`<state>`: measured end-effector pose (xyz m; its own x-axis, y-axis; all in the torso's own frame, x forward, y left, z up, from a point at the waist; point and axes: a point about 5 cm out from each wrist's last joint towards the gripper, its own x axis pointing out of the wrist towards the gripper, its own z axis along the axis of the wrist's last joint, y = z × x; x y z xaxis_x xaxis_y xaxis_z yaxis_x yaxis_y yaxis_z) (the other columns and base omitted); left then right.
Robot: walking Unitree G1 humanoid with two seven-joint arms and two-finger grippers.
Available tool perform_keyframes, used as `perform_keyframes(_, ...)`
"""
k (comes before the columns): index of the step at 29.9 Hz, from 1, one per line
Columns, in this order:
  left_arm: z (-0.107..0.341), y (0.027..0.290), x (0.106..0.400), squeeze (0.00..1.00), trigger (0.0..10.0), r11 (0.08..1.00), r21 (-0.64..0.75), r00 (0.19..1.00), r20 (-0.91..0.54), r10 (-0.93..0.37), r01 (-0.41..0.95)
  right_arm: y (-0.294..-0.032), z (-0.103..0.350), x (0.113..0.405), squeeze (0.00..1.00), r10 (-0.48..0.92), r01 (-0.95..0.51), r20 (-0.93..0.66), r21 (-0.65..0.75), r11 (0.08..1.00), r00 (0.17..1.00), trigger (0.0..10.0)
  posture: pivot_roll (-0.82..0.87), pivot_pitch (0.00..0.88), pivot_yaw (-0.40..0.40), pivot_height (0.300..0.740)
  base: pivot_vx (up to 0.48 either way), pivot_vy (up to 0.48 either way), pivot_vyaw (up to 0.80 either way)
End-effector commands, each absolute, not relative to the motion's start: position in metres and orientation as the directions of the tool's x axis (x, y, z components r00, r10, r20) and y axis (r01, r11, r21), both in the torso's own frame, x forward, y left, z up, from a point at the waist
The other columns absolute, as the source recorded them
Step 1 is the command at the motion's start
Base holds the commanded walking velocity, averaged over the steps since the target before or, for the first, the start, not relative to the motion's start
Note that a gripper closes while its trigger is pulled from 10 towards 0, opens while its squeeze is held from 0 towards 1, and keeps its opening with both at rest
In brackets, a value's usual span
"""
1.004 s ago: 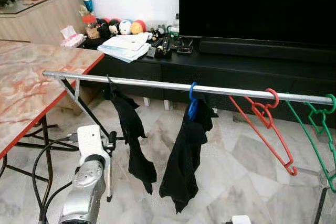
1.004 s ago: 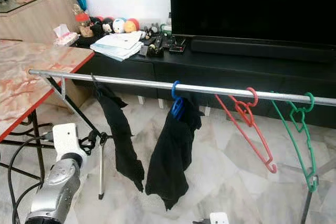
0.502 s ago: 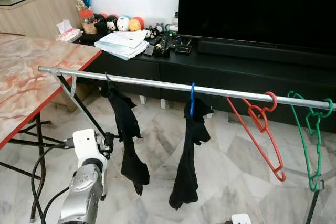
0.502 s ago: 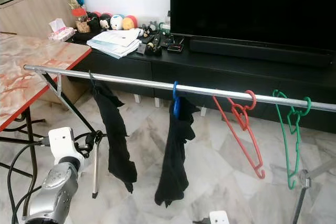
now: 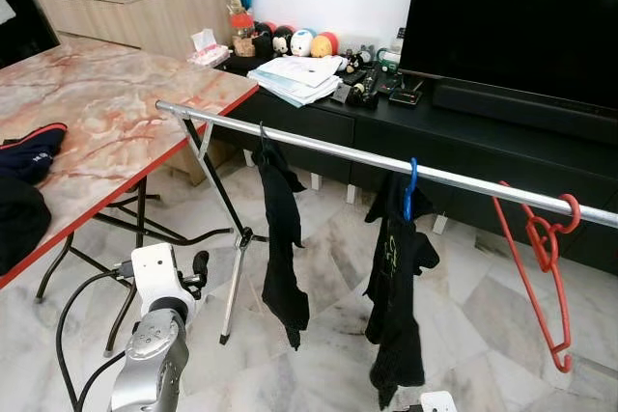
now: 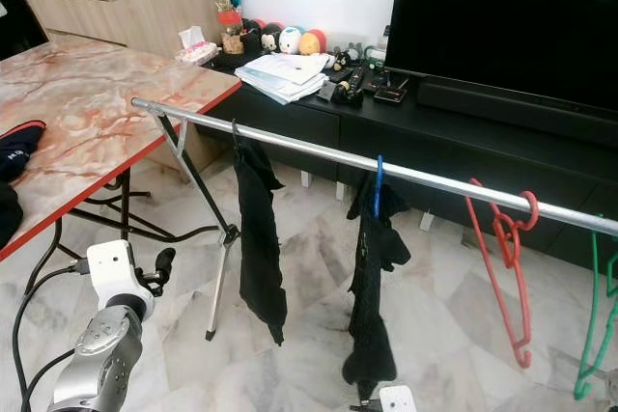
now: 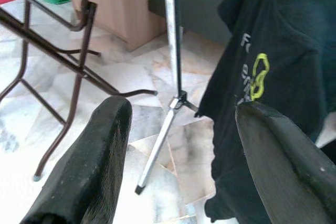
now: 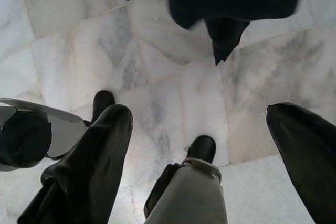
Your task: Hang hanger
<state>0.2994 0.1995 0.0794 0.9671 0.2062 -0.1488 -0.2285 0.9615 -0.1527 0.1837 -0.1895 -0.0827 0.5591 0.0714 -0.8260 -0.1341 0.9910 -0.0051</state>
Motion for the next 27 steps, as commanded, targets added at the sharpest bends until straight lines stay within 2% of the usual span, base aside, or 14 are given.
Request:
perform_keyframes(1, 0.081, 0.199, 0.301, 0.00, 10.0, 0.968, -0.147, 0.972, -0.144, 0.184, -0.205, -0.188, -0.086, 0.179, 0.00, 0.069, -0.127, -0.837, 0.000, 0.992, 0.543, 10.0, -0.05, 0.039, 0.086, 0.740, 0.244, 0.000, 0.00)
perform_keyframes(6, 0.081, 0.191, 0.302, 0.00, 10.0, 0.979, -0.144, 0.982, -0.144, 0.124, -0.145, -0.189, -0.086, 0.178, 0.00, 0.067, -0.131, -0.839, -0.005, 0.991, 0.540, 10.0, -0.05, 0.033, 0.085, 0.740, 0.247, 0.000, 0.00)
perform_keyframes(27, 0.088, 0.176, 0.303, 0.00, 10.0, 0.987, -0.153, 0.992, -0.122, 0.033, -0.052, -0.192, -0.085, 0.179, 0.00, 0.066, -0.147, -0.843, -0.015, 0.989, 0.533, 10.0, -0.05, 0.068, 0.073, 0.740, 0.281, 0.000, 0.00)
